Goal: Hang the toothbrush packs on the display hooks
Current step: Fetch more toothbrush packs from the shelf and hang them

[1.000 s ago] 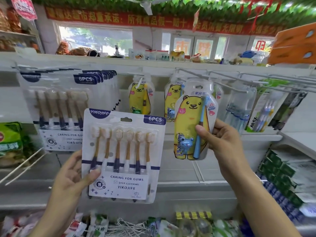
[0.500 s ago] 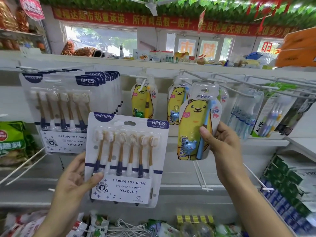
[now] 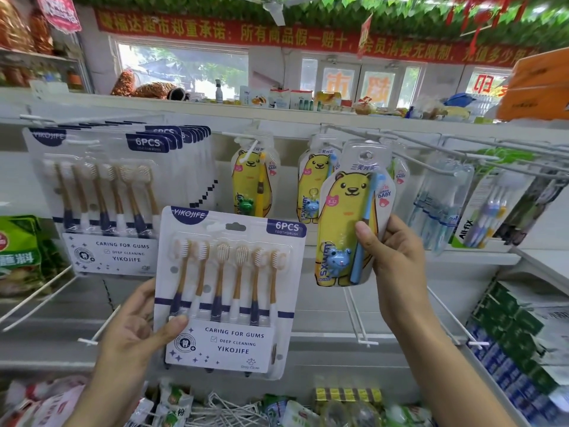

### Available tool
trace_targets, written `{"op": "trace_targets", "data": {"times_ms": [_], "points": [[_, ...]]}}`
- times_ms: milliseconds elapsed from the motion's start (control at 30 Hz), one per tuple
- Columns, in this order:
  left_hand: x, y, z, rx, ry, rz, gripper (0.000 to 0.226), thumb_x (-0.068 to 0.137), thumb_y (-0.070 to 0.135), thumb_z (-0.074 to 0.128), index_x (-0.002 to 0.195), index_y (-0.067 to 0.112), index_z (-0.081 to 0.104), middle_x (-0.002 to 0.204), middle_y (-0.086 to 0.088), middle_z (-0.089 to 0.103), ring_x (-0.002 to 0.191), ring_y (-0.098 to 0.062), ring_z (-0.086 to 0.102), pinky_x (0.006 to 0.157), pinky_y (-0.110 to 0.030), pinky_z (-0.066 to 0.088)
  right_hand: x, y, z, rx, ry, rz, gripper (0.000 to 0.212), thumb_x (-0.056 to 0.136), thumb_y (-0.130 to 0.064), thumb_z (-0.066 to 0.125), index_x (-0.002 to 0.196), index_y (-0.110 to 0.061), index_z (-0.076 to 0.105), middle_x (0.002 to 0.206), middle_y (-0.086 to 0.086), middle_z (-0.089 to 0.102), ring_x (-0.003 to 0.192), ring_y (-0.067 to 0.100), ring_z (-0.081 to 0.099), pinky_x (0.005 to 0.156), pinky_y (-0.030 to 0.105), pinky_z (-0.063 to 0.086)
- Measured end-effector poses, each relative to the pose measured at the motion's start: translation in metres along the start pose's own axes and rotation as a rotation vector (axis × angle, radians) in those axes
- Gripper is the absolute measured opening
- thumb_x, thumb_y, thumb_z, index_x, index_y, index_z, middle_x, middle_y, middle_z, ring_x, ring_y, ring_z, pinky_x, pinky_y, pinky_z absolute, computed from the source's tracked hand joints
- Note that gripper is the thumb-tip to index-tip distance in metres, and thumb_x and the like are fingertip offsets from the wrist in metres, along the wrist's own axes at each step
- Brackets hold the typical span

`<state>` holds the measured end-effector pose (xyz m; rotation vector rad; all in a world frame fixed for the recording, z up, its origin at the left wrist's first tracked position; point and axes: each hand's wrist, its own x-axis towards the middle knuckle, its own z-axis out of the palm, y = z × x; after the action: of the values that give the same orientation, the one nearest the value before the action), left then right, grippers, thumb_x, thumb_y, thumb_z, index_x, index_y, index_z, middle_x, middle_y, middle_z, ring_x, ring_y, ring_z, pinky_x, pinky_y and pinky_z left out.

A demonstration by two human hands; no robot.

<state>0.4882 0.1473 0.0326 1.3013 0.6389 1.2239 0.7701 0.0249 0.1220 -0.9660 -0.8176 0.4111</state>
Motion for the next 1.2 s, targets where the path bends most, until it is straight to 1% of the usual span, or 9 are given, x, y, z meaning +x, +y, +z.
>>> {"op": "trace_targets", "data": {"times_ms": [133,433,567,767,900,967,1067,1133,1200], "points": [[-0.002,-0.001,0.0,0.007,0.001,-0.009,0.059,0.061,-0.005,0.071,0.116,0.015,0.062,0.11,-0.007,0.074,0.095,-0.017,0.073,0.076,-0.025,0.06,0.012,0.007,-0.002,0.047,0.014,0.106,0.032,0.092,-0.011,0.062,0.124,-0.006,0.062,0.116,0.01,0.074,0.099,0.026,0.073,0.077,0.037,0.062],[-0.007,-0.003,-0.007,-0.017,0.041,-0.056,0.065,0.065,-0.01,0.066,0.127,0.009,0.058,0.114,-0.013,0.072,0.105,-0.036,0.067,0.084,-0.04,0.059,0.069,0.034,0.003,-0.171,0.041,0.097,0.028,0.095,-0.011,0.064,0.122,-0.007,0.062,0.109,0.008,0.075,0.09,0.02,0.075,0.071,0.034,0.063],[-0.011,0.001,-0.012,-0.026,0.067,-0.062,0.06,0.064,-0.009,0.066,0.118,0.016,0.062,0.11,-0.012,0.074,0.094,-0.028,0.073,0.082,-0.043,0.059,0.097,0.05,0.004,-0.238,0.027,0.106,0.029,0.095,-0.014,0.065,0.123,-0.008,0.062,0.111,0.008,0.074,0.096,0.022,0.074,0.079,0.035,0.062],[-0.02,0.001,-0.028,-0.034,0.113,-0.08,0.061,0.065,-0.009,0.067,0.121,0.015,0.061,0.11,-0.013,0.074,0.094,-0.027,0.073,0.081,-0.044,0.06,0.128,0.063,0.004,-0.32,-0.008,0.145,0.025,0.097,-0.016,0.064,0.12,-0.008,0.063,0.109,0.007,0.074,0.095,0.021,0.074,0.084,0.039,0.06],[-0.028,0.0,-0.035,-0.005,0.17,-0.083,0.063,0.065,-0.007,0.07,0.122,0.016,0.061,0.112,-0.015,0.073,0.101,-0.035,0.07,0.089,-0.053,0.056,0.14,0.069,0.007,-0.304,-0.003,0.191,0.029,0.097,-0.017,0.063,0.123,-0.007,0.062,0.111,0.006,0.072,0.094,0.017,0.071,0.074,0.028,0.056],[-0.032,0.0,-0.037,-0.001,0.195,-0.07,0.06,0.064,-0.007,0.07,0.118,0.018,0.063,0.112,-0.017,0.072,0.099,-0.034,0.071,0.086,-0.05,0.058,0.14,0.074,0.009,-0.31,-0.004,0.17,0.029,0.096,-0.019,0.064,0.123,-0.007,0.062,0.111,0.005,0.072,0.098,0.018,0.07,0.071,0.025,0.052],[-0.039,0.002,-0.038,-0.019,0.202,-0.051,0.064,0.059,0.005,0.083,0.119,0.017,0.064,0.113,-0.017,0.072,0.098,-0.031,0.072,0.082,-0.042,0.061,0.138,0.083,0.008,-0.377,0.04,0.111,0.039,0.093,-0.024,0.069,0.126,-0.009,0.054,0.12,0.006,0.066,0.106,0.02,0.065,0.081,0.028,0.051],[-0.043,0.004,-0.039,-0.006,0.193,-0.05,0.083,0.046,0.027,0.099,0.121,0.016,0.063,0.113,-0.014,0.072,0.1,-0.031,0.071,0.081,-0.04,0.061,0.131,0.085,0.002,-0.463,0.101,0.023,0.061,0.083,-0.041,0.077,0.13,-0.02,0.043,0.127,0.008,0.059,0.115,0.023,0.059,0.098,0.042,0.051],[-0.046,0.005,-0.039,0.0,0.209,-0.054,0.096,0.037,0.04,0.101,0.121,0.016,0.063,0.112,-0.013,0.073,0.1,-0.031,0.071,0.079,-0.038,0.062,0.121,0.086,-0.004,-0.572,0.15,-0.106,0.069,0.071,-0.057,0.077,0.125,-0.034,0.04,0.13,0.009,0.054,0.122,0.027,0.055,0.103,0.05,0.048]]}}
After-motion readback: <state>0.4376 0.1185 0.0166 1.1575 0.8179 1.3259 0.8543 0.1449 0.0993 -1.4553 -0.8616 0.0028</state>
